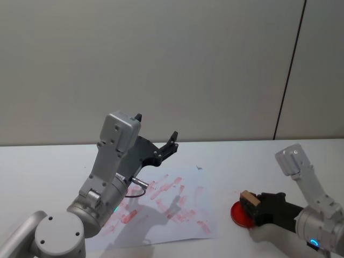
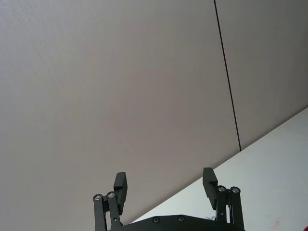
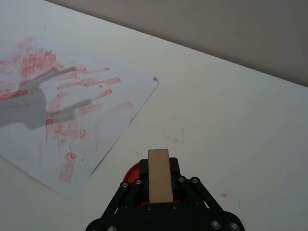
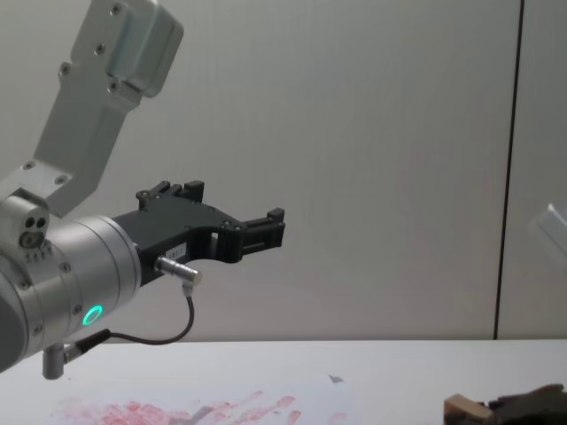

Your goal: Use the one hand to pick up the stamp and affix it onto the A4 paper.

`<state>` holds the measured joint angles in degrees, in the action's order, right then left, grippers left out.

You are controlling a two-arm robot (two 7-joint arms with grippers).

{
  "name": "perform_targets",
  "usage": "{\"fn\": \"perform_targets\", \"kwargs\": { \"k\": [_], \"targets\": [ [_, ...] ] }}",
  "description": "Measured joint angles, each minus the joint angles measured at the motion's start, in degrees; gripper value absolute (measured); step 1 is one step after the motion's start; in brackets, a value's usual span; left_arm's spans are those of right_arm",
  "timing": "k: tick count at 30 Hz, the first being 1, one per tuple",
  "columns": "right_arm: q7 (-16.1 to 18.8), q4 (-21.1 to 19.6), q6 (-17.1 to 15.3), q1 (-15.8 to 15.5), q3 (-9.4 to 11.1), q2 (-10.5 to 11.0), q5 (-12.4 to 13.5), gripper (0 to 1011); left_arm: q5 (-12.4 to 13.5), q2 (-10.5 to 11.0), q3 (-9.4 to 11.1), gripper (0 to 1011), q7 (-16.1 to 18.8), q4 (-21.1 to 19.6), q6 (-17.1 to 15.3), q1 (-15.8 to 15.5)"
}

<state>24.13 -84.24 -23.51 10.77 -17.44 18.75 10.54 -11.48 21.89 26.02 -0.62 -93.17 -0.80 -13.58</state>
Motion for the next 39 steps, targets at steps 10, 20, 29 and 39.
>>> {"fn": "perform_targets", "kwargs": {
  "k": [10,20,29,39],
  "targets": [
    [0.2,0.5,0.4,-0.3,-0.2,0.2,-0.4,221,0.0,0.0,0.0,1002,0.0,0.0,0.0,0.0],
    [0.3,1.0,0.8,-0.2,-0.4,0.1,-0.7,481,0.0,0.0,0.0,1001,0.0,0.0,0.0,0.0],
    [0.3,1.2,1.0,-0.2,-0.5,0.1,-0.8,740,0.0,0.0,0.0,1001,0.0,0.0,0.0,0.0],
    [0.4,1.3,1.1,-0.1,-0.5,0.1,-0.9,1001,0.0,0.0,0.0,1001,0.0,0.0,0.0,0.0]
  ]
}}
